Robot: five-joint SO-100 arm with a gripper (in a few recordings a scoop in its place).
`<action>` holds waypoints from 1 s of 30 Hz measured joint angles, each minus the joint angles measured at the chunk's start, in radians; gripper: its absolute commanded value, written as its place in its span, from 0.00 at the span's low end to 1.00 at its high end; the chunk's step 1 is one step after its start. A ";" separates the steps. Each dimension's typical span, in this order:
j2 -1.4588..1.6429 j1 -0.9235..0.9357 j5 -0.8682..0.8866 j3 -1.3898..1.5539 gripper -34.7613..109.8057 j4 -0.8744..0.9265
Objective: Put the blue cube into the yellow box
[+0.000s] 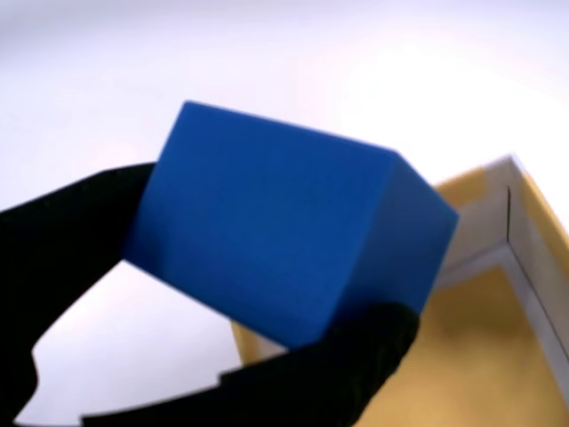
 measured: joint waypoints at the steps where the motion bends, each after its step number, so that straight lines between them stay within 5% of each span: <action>1: -0.018 0.008 -0.003 0.000 0.46 -0.012; 30: -0.270 0.064 -0.017 0.071 0.50 -0.219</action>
